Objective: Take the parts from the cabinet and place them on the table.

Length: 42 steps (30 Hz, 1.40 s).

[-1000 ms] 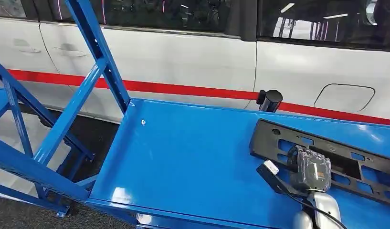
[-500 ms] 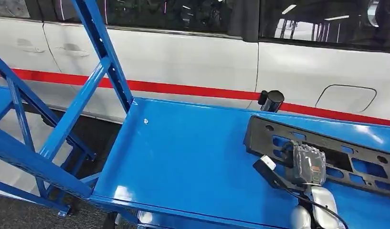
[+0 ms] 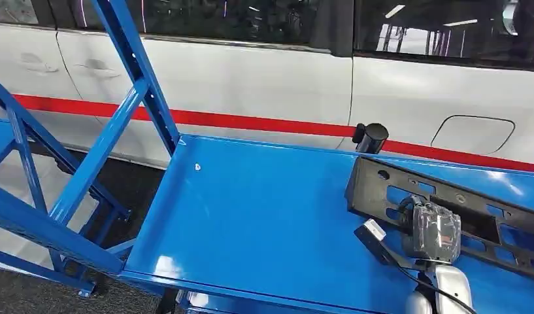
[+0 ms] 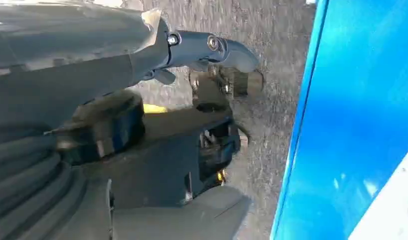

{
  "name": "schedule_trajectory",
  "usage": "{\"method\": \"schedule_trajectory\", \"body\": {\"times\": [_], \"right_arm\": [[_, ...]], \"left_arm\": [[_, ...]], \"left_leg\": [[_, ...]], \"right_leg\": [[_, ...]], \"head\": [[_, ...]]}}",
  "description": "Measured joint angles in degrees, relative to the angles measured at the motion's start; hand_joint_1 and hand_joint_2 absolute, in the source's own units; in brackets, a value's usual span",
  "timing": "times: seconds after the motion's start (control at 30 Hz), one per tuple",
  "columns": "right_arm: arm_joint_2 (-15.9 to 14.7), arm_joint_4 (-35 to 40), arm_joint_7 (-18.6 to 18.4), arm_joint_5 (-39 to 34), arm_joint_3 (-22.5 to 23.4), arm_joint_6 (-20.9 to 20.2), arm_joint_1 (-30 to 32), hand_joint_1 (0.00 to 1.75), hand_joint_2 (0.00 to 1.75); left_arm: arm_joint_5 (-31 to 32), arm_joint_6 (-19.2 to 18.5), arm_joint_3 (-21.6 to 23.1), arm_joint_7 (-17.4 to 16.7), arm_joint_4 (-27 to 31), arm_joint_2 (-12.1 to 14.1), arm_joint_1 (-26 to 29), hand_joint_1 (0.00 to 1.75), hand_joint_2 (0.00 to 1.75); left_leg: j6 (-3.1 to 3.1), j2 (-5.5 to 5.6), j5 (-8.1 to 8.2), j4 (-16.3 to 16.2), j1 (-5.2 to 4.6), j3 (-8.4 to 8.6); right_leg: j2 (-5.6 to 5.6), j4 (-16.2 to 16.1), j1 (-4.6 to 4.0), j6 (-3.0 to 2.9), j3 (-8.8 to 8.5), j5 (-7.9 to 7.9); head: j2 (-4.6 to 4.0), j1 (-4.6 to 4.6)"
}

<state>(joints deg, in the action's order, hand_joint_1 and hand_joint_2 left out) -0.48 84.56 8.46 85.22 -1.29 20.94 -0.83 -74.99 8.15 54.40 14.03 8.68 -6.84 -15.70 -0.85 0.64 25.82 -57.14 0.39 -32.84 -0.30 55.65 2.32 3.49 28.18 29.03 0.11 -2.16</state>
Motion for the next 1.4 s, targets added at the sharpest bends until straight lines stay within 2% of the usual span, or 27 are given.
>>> {"method": "schedule_trajectory", "body": {"times": [0.13,0.37,0.8,0.93,1.17,1.4], "right_arm": [[-1.62,0.13,-0.07,-0.74,-1.14,0.66,-0.56,1.75,1.75],[-3.54,0.72,-0.72,-1.33,-2.30,1.99,0.49,1.75,1.75],[-5.75,2.82,-0.87,-1.49,-4.55,4.13,0.63,1.75,1.75],[-6.69,5.49,-1.53,-0.63,-5.42,5.62,0.46,1.75,1.75],[-8.13,9.99,-2.01,0.90,-6.01,5.66,-2.42,1.75,1.75],[-9.31,10.69,-2.01,0.90,-6.84,5.70,-4.96,1.75,1.75]], "left_arm": [[-0.31,-0.13,0.02,-2.30,0.02,-0.44,0.32,0.00,1.75],[-0.76,-1.46,0.02,-2.71,0.02,-0.66,0.99,0.00,1.75],[-1.38,-0.78,0.02,-3.06,0.02,-0.87,1.48,0.00,1.75],[-1.44,-0.33,0.02,-3.06,0.02,-0.87,1.58,0.00,1.75],[-1.64,-0.44,0.02,-3.32,0.02,-0.81,1.74,0.00,1.75],[-1.70,-0.43,0.02,-3.37,0.02,-0.74,1.81,0.00,1.75]], "left_leg": [[0.00,-0.01,0.00,0.00,-0.01,-0.01],[-0.01,-0.03,0.01,-0.01,-0.02,-0.05],[-0.01,-0.05,0.01,0.00,-0.01,-0.08],[-0.01,-0.05,0.01,0.00,-0.02,-0.10],[-0.01,-0.04,0.00,0.00,-0.01,-0.10],[-0.01,-0.05,0.00,0.00,-0.04,-0.14]], "right_leg": [[0.00,0.00,0.00,0.00,-0.01,0.00],[0.00,0.00,0.01,0.00,0.04,0.00],[0.01,0.00,0.00,0.00,0.07,0.00],[0.01,0.00,0.00,0.00,0.08,0.00],[0.00,0.00,0.00,0.00,0.08,0.00],[0.02,0.02,-0.01,0.01,0.09,-0.01]], "head": [[0.00,0.00],[0.00,0.02],[0.00,0.00],[0.00,0.00],[0.00,0.02],[0.00,0.00]]}}
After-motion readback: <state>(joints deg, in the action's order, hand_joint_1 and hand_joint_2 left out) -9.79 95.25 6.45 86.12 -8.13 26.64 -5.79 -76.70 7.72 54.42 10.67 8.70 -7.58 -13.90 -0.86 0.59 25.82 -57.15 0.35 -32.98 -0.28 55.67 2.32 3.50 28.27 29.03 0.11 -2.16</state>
